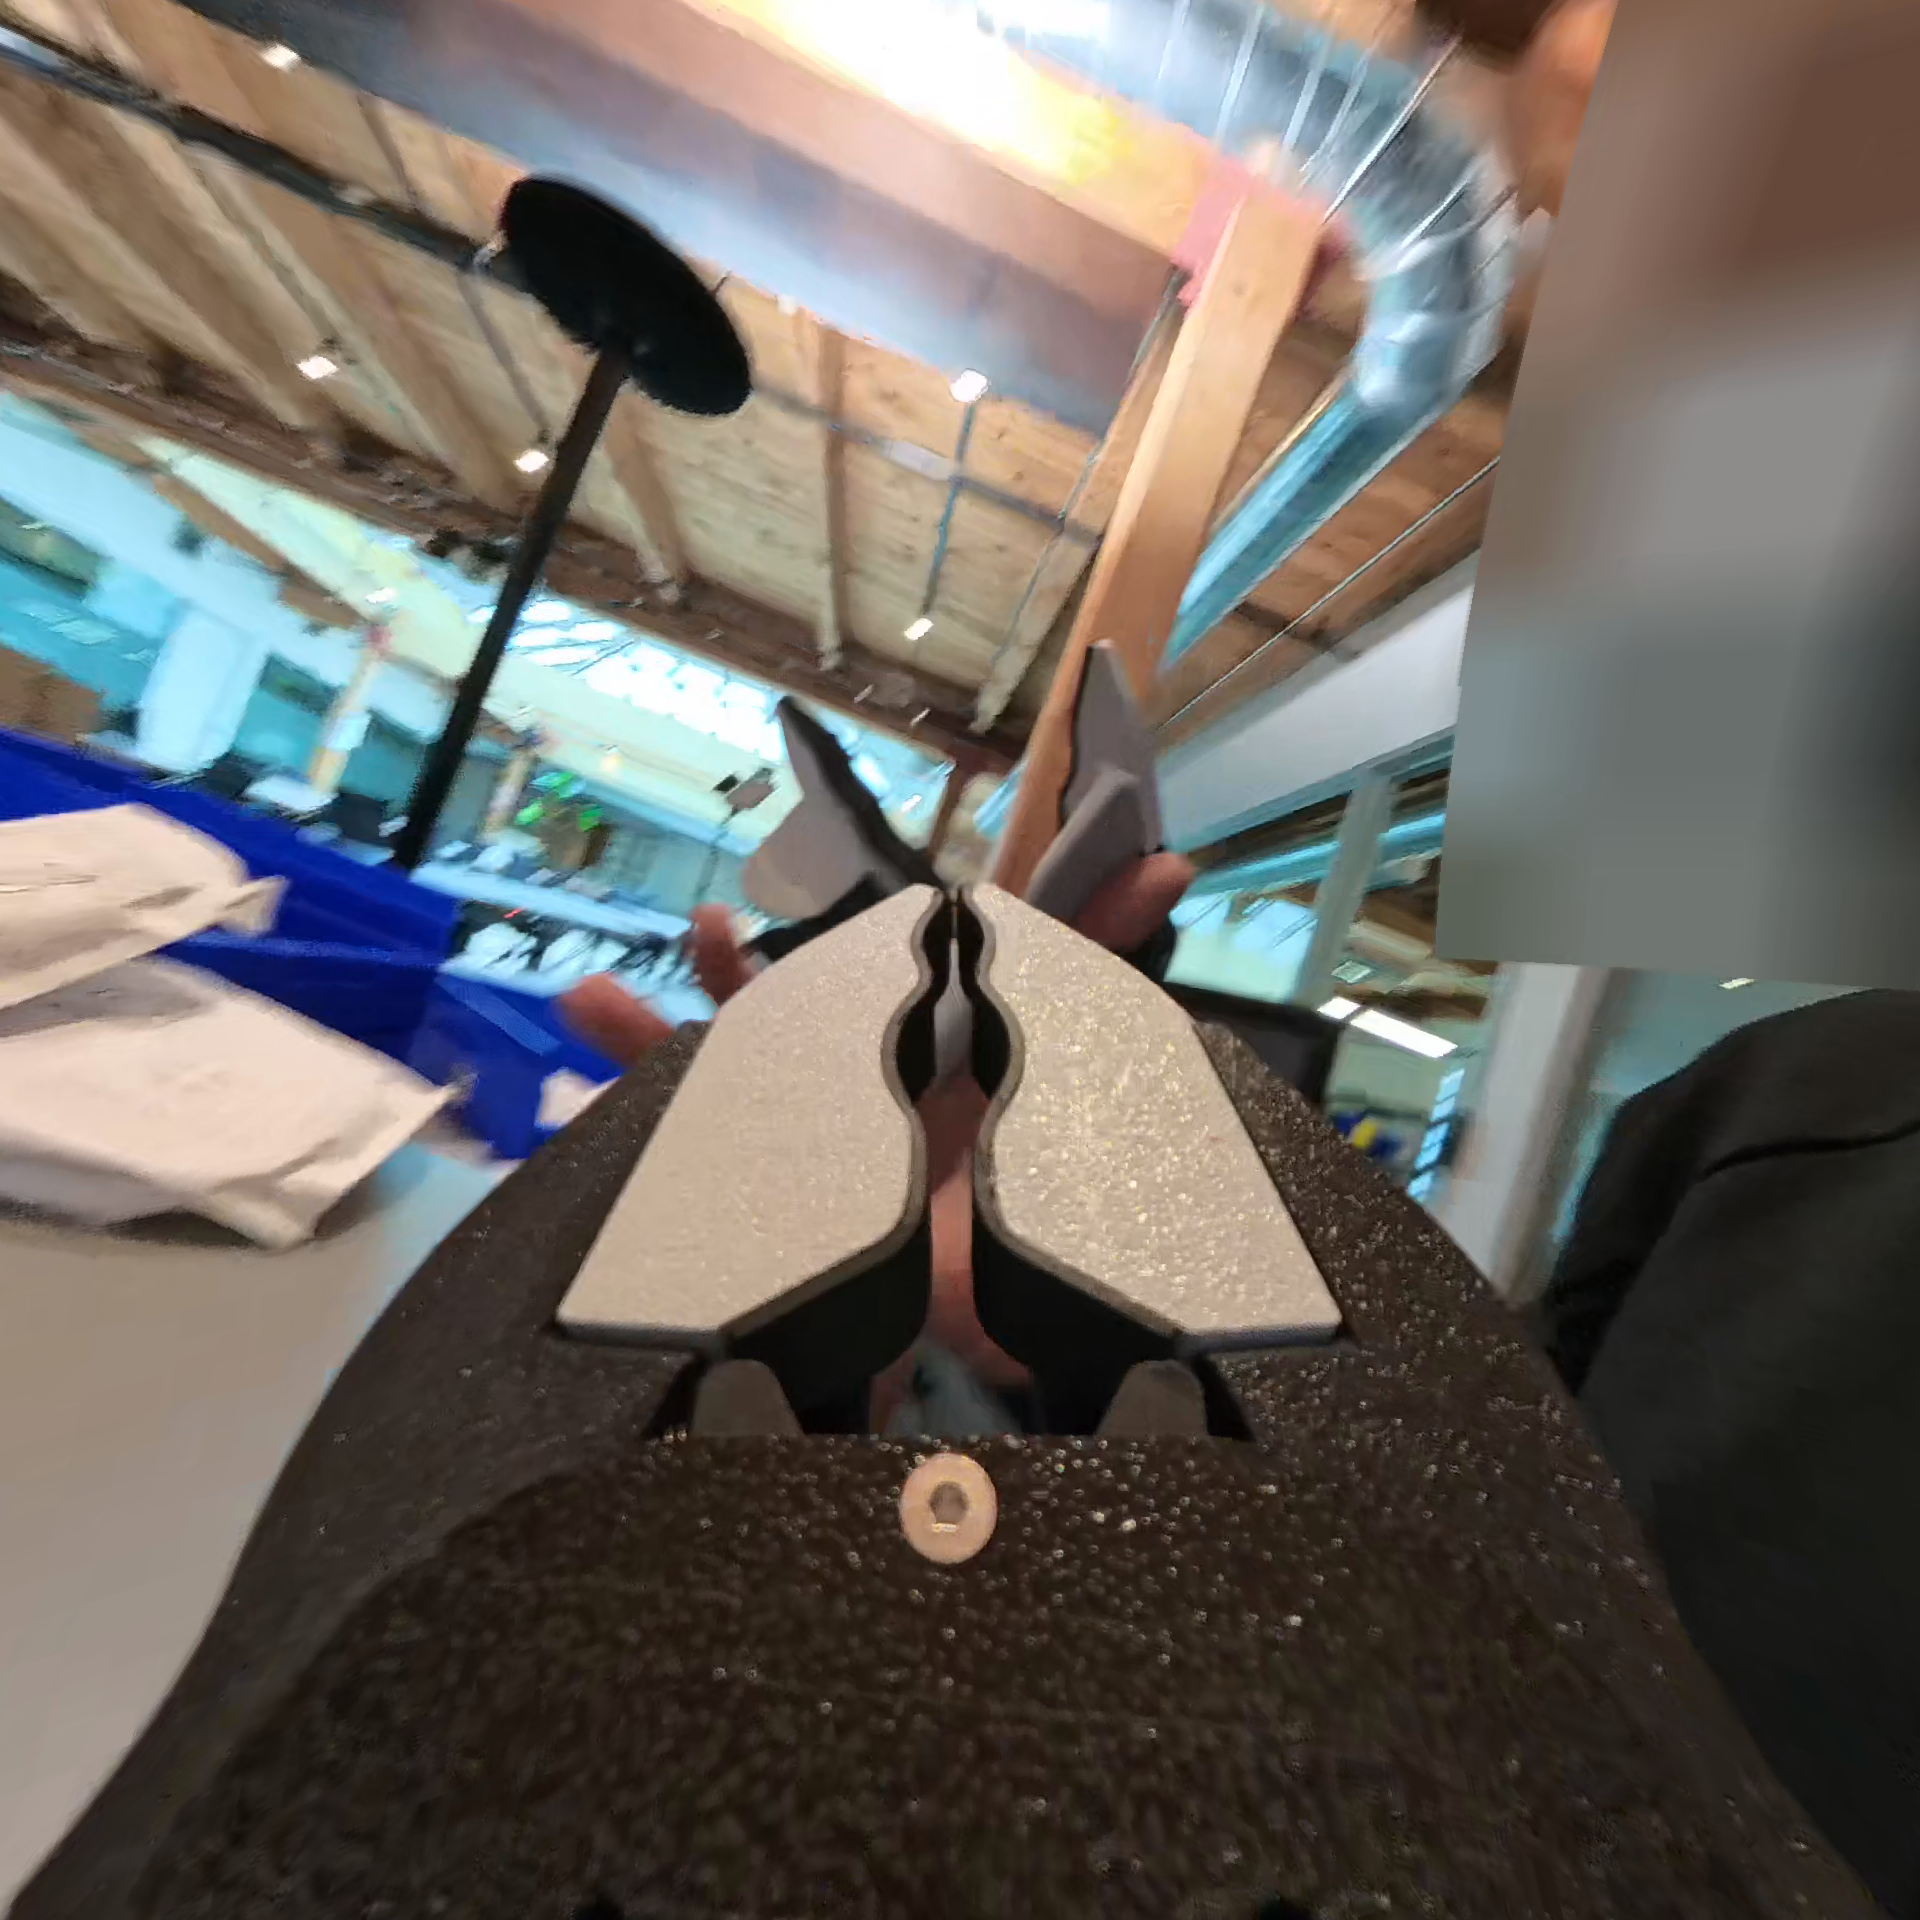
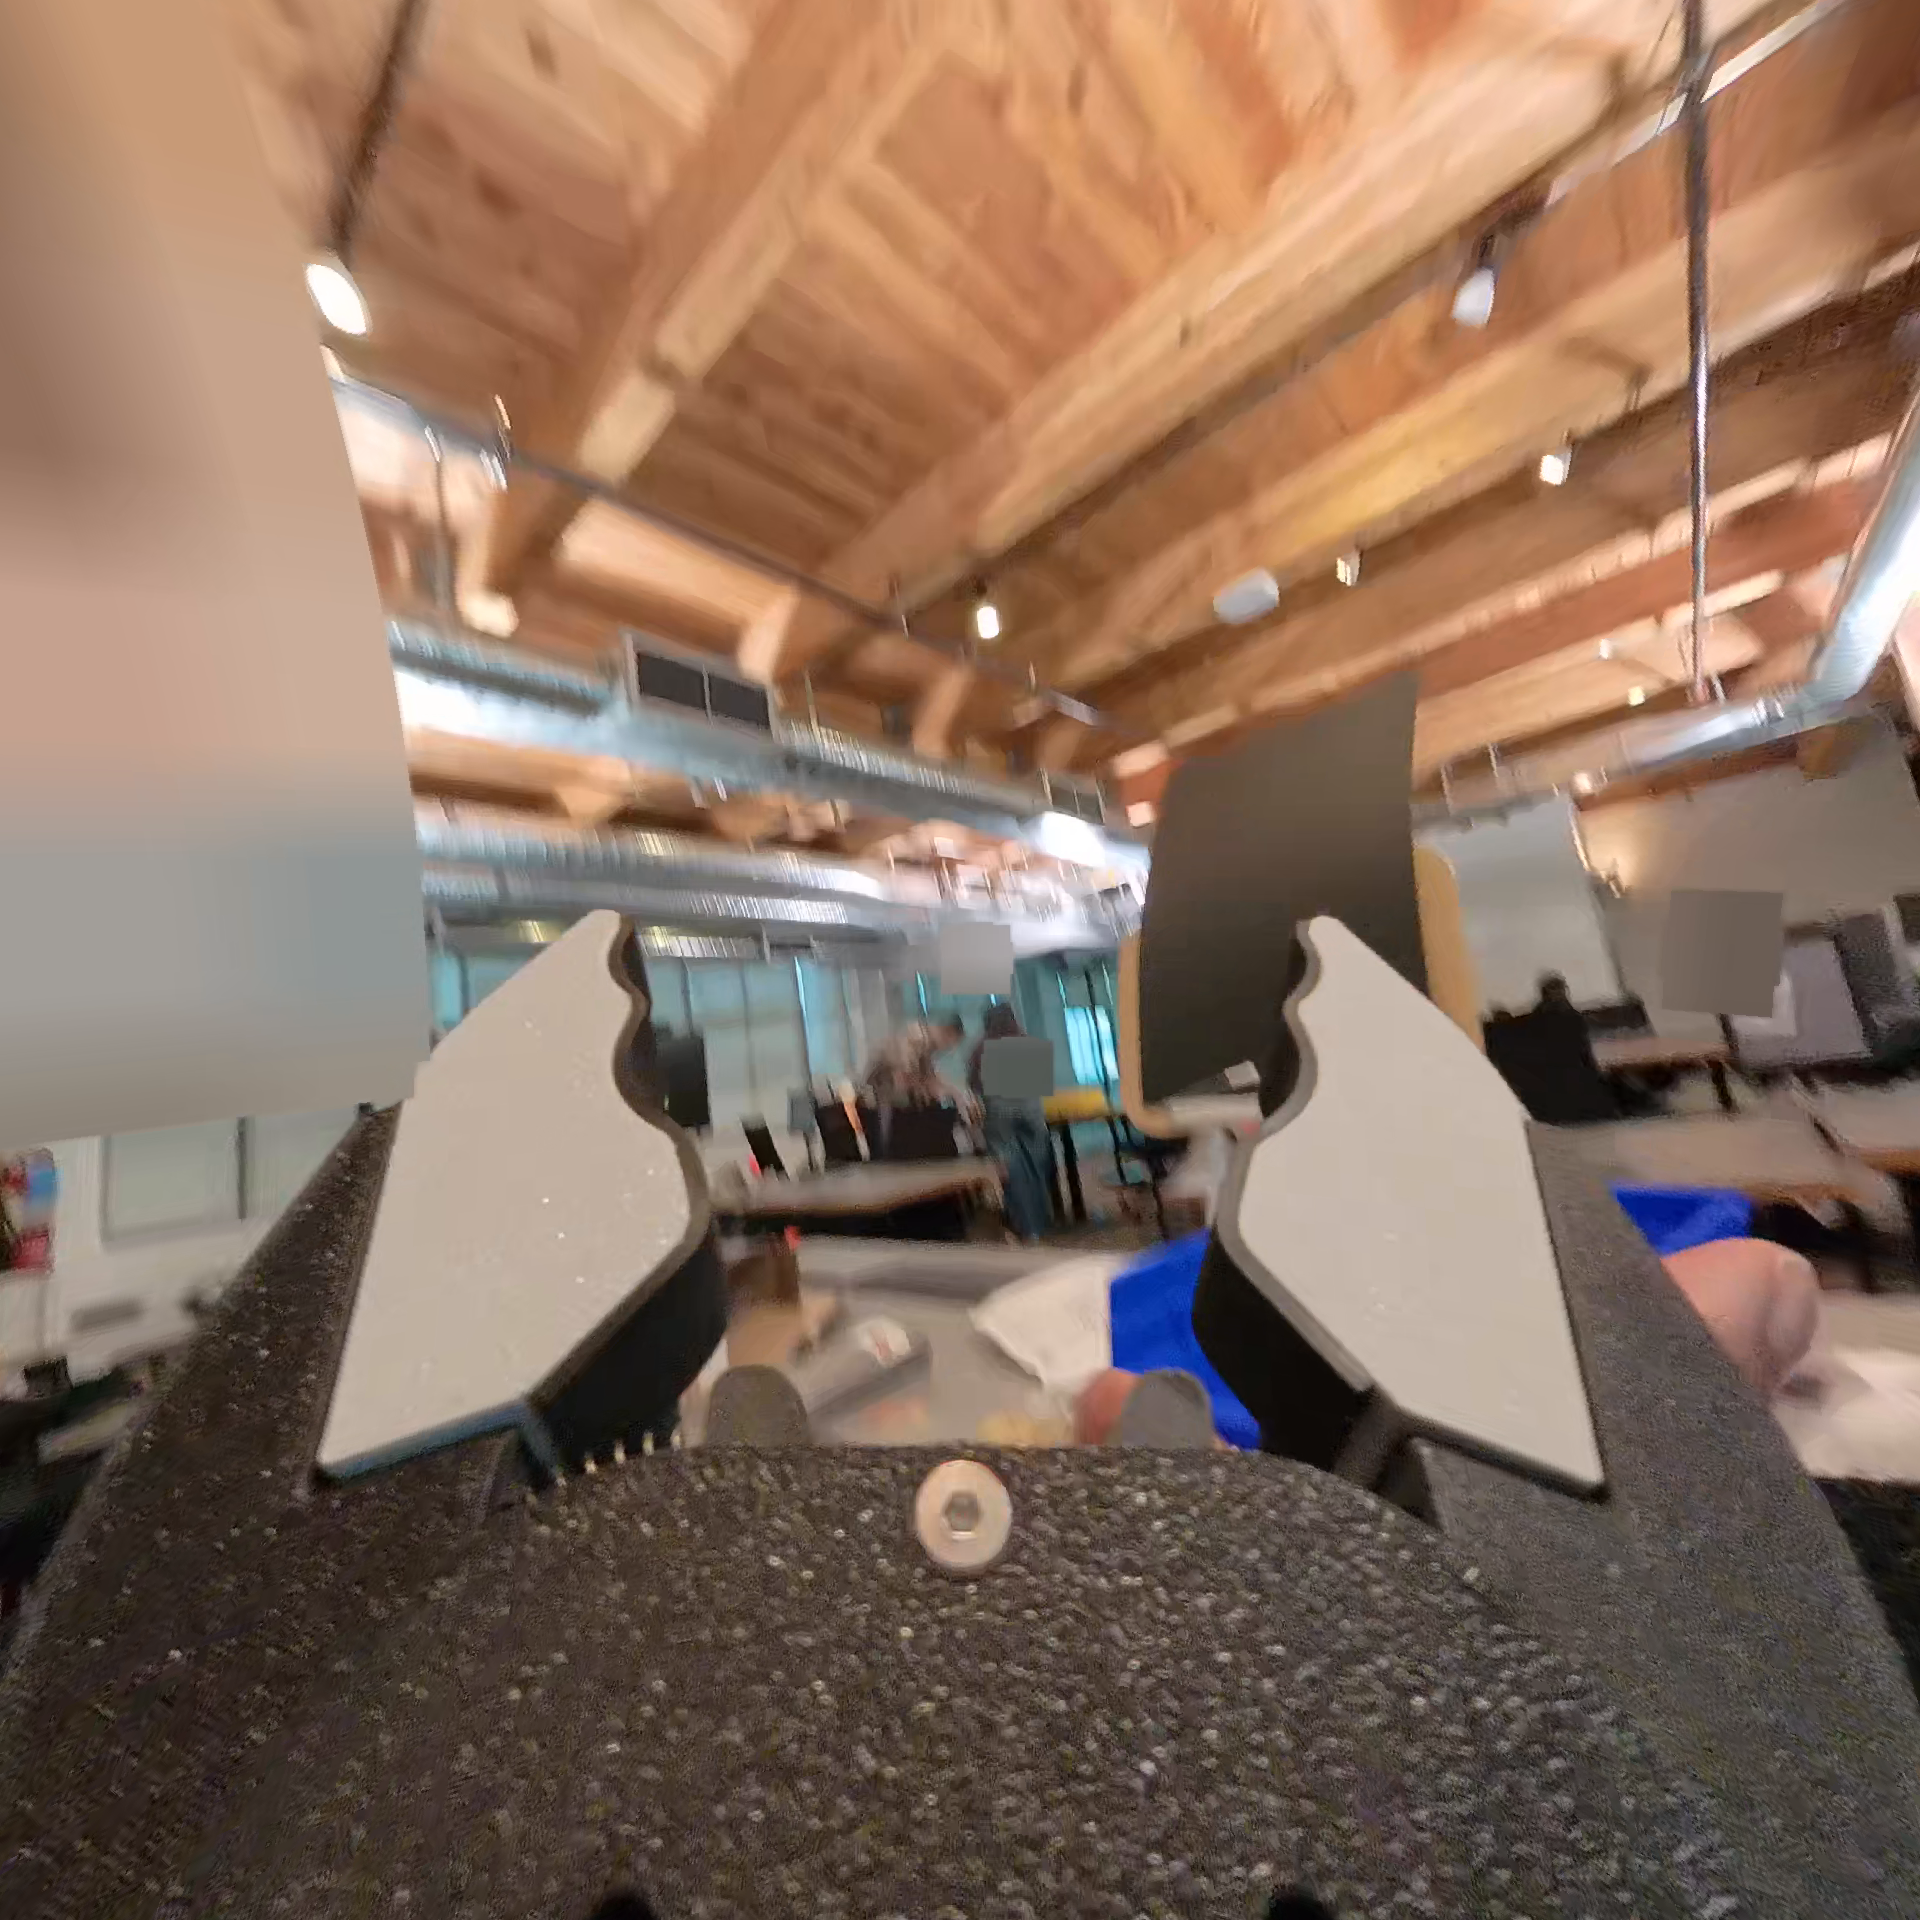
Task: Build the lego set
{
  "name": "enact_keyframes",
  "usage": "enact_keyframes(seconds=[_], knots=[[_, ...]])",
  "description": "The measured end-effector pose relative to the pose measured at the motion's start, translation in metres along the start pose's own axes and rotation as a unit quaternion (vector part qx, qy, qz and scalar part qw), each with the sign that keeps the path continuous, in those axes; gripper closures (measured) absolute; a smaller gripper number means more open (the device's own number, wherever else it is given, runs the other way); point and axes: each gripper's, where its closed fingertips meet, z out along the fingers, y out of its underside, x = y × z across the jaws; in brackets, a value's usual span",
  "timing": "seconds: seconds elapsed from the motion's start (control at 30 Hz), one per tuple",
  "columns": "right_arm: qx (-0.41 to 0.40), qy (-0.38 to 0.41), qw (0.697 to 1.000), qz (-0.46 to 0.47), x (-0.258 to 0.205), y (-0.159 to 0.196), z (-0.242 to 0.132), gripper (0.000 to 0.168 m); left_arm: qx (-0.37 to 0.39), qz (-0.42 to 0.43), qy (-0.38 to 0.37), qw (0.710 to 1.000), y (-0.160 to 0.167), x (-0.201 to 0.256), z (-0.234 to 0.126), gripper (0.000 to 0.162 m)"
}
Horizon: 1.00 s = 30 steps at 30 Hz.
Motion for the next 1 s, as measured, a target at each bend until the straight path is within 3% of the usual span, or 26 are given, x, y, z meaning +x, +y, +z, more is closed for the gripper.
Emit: enact_keyframes(seconds=[0.1, 0.2, 0.33, 0.6, 0.8, 1.0], knots=[[-0.099, 0.027, 0.994, -0.048, 0.013, 0.025, -0.011, 0.053, -0.144, 0.078, -0.102, 0.981, 0.022, -0.030, -0.022, 0.162], [-0.260, 0.070, 0.962, -0.055, 0.032, 0.068, -0.036, 0.069, -0.338, 0.132, -0.197, 0.911, 0.059, -0.057, -0.058, 0.149], [-0.349, 0.092, 0.931, -0.054, 0.042, 0.101, -0.061, 0.069, -0.526, 0.156, -0.228, 0.805, 0.095, -0.068, -0.101, 0.145], [-0.413, 0.052, 0.908, -0.052, 0.035, 0.133, -0.072, 0.072, -0.617, 0.240, -0.180, 0.728, 0.112, -0.080, -0.108, 0.133], [-0.433, 0.023, 0.901, -0.023, 0.030, 0.141, -0.077, 0.073, -0.652, 0.305, -0.054, 0.693, 0.105, -0.075, -0.102, 0.124], [-0.435, 0.003, 0.900, -0.001, 0.027, 0.142, -0.078, 0.074, -0.702, 0.308, 0.071, 0.638, 0.105, -0.076, -0.106, 0.125]])
